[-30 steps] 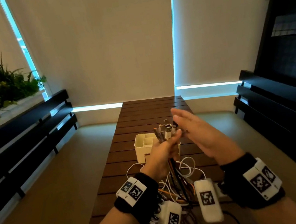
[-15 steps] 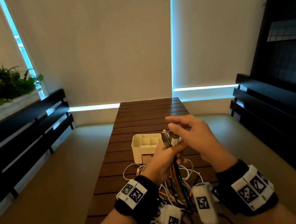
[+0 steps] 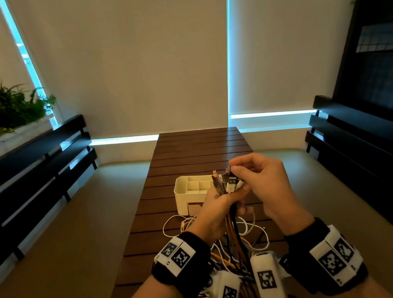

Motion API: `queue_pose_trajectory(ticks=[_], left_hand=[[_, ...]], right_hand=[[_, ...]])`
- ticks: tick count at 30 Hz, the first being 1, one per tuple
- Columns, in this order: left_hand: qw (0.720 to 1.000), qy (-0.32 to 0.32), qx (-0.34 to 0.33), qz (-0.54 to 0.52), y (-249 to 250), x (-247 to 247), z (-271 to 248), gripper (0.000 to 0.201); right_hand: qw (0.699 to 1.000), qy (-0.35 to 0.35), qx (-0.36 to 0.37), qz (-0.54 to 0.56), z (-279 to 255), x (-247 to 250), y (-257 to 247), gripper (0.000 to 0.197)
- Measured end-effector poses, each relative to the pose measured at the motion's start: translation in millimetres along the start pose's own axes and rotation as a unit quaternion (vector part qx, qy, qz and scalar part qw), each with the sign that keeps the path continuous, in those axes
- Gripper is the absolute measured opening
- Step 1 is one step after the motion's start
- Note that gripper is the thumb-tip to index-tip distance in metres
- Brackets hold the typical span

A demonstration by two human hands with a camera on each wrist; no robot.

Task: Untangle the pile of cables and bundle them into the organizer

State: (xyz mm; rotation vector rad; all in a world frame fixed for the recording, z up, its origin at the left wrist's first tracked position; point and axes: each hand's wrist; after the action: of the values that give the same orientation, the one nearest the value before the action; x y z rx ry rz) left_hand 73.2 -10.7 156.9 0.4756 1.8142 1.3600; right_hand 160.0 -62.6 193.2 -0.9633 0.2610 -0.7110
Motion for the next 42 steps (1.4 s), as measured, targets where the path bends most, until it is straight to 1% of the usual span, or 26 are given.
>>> queue_pose_trajectory(ticks=[5,8,10,12,14,15,16,17,18,20,21,22,24,25,26,28,30,33,35,36,37,38,39,40,41,42], left_hand=[[1.0,0.007,0.001,0.027,0,-4,-1,0.017],[0.998,0.012,0.009,0.055,-3,-2,0,0.018],[0.993,0.02,-0.002,0.113,-3,-1,-1,0.018],[0.985,0.032,-0.023,0.169,-3,-3,0,0.015],[0.978,0.051,-0.033,0.199,-1,-7,1,0.013],[0.977,0.053,-0.034,0.205,-1,-8,1,0.014],[0.977,0.061,-0.034,0.2,-1,-8,3,0.023],[0.98,0.071,-0.031,0.181,-2,-6,3,0.032],[0.982,0.081,-0.03,0.165,-2,-2,5,0.037],[0.983,0.056,-0.048,0.17,0,3,5,0.029],[0.983,0.045,-0.05,0.174,0,4,5,0.025],[0.981,0.038,-0.058,0.183,1,3,4,0.028],[0.98,0.036,-0.064,0.187,0,1,5,0.034],[0.978,0.036,-0.068,0.195,0,2,7,0.032],[0.975,0.044,-0.066,0.209,1,1,8,0.03],[0.97,0.065,-0.058,0.229,0,2,10,0.028],[0.976,0.077,-0.038,0.201,-1,6,12,0.031],[0.981,0.059,-0.011,0.185,-3,11,12,0.03],[0.978,0.049,-0.006,0.201,-3,11,14,0.014],[0.979,0.049,-0.011,0.197,-5,11,14,0.015],[0.983,0.049,-0.009,0.179,-7,9,13,0.021],[0.986,0.054,-0.007,0.158,-8,8,12,0.023],[0.987,0.067,-0.005,0.145,-10,9,14,0.024],[0.988,0.078,-0.005,0.134,-11,9,16,0.027],[0.987,0.088,0.002,0.132,-12,11,19,0.031],[0.986,0.095,0.005,0.139,-12,12,20,0.035]], right_hand=[[0.999,-0.018,-0.037,0.004,0,-3,9,0.019],[0.997,-0.027,-0.054,0.041,10,1,3,0.004],[0.998,-0.046,-0.006,0.042,16,4,-7,0.016],[0.99,-0.125,0.065,-0.024,20,2,-20,0.028],[0.952,-0.248,0.091,-0.156,17,-9,-21,0.036],[0.911,-0.299,0.109,-0.263,13,-15,-17,0.037],[0.869,-0.323,0.124,-0.353,9,-20,-11,0.036],[0.85,-0.323,0.135,-0.394,6,-23,-7,0.036],[0.854,-0.311,0.132,-0.397,5,-23,-3,0.038],[0.906,-0.249,0.065,-0.335,5,-22,1,0.043],[0.92,-0.216,0.03,-0.327,7,-22,4,0.043],[0.91,-0.195,0.009,-0.366,9,-24,6,0.042],[0.861,-0.18,-0.002,-0.476,9,-28,7,0.039],[0.852,-0.179,-0.005,-0.492,8,-29,4,0.038],[0.854,-0.186,-0.002,-0.486,7,-31,2,0.038],[0.879,-0.209,0.012,-0.428,2,-30,-3,0.038],[0.896,-0.213,0.049,-0.386,-5,-30,-6,0.038],[0.889,-0.235,0.074,-0.385,-8,-29,-1,0.037],[0.863,-0.269,0.061,-0.424,-2,-27,6,0.038],[0.857,-0.289,0.046,-0.424,4,-25,9,0.041],[0.876,-0.296,0.018,-0.381,11,-21,10,0.046],[0.921,-0.272,-0.02,-0.28,18,-15,8,0.054],[0.963,-0.215,-0.062,-0.148,25,-8,3,0.059],[0.984,-0.153,-0.077,-0.04,31,1,0,0.061],[0.991,-0.111,-0.077,0.024,35,8,-4,0.061],[0.991,-0.107,-0.066,0.042,36,13,-6,0.061]])
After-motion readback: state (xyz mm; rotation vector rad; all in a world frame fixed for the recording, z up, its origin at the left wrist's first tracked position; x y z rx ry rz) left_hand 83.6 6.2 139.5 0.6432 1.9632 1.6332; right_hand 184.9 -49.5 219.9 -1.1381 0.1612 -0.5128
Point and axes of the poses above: each hand's wrist, its own z-axis towards the middle knuckle, its own x-axis out of the back of the hand, y = z × x, and after that the axes turned 10 degrees about x, right-handed
